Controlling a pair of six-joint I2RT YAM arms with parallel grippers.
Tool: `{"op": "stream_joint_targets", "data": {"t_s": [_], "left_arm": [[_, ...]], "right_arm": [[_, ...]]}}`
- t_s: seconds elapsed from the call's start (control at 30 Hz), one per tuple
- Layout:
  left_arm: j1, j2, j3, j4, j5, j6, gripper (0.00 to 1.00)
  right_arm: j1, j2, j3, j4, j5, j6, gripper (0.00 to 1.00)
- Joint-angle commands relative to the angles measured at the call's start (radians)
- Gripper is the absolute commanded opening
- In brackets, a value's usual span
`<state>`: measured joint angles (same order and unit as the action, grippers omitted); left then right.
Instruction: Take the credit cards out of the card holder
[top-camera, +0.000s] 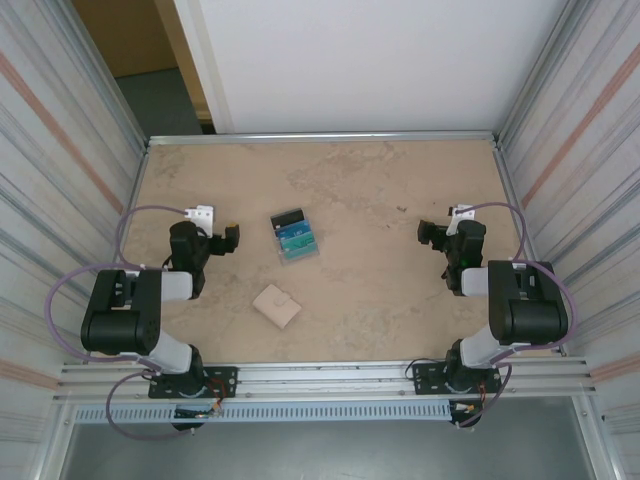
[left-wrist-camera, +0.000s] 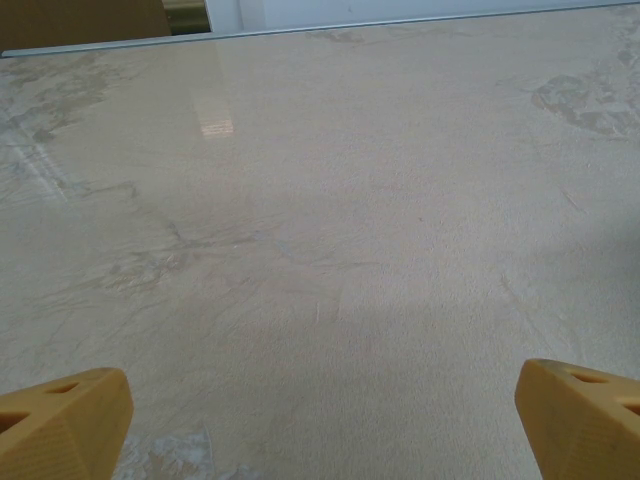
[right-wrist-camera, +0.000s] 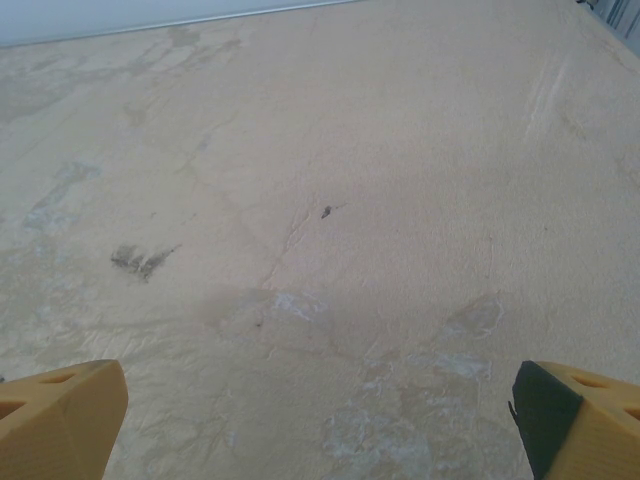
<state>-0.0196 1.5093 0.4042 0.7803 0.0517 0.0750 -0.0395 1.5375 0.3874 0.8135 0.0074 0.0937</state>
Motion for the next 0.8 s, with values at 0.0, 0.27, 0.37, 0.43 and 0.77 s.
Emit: {"op": "stream_joint_targets", "data": {"t_s": [0.0,0.27,0.37,0.43,0.77], "left_arm": [[0.005,0.001,0.006,0.012,-0.002,0.003,0.99],[0.005,-0.126,0.062,-0.183,-0.005,-0.003,0.99],[0.006,-0.202,0.067,-0.264,-0.045,-0.041,0.99],[0.005,-0.26,0.062,-0.316,-0.078,-0.097,0.99],[-0.135,-0.625,0.094,-0.781,-0.308,-0.409,0.99]], "right_arm": [[0.0,0.004,0.019,-0.006,0.021,0.0,0.99],[0.0,-0.009,0.032,-0.045,0.01,-0.004,0.99],[0.0,-0.024,0.047,-0.081,0.019,0.001,0.99],[0.0,-0.044,0.063,-0.127,0.03,0.003,0.99],[0.008,-0.2,0.127,-0.358,0.143,0.02,0.99]]}}
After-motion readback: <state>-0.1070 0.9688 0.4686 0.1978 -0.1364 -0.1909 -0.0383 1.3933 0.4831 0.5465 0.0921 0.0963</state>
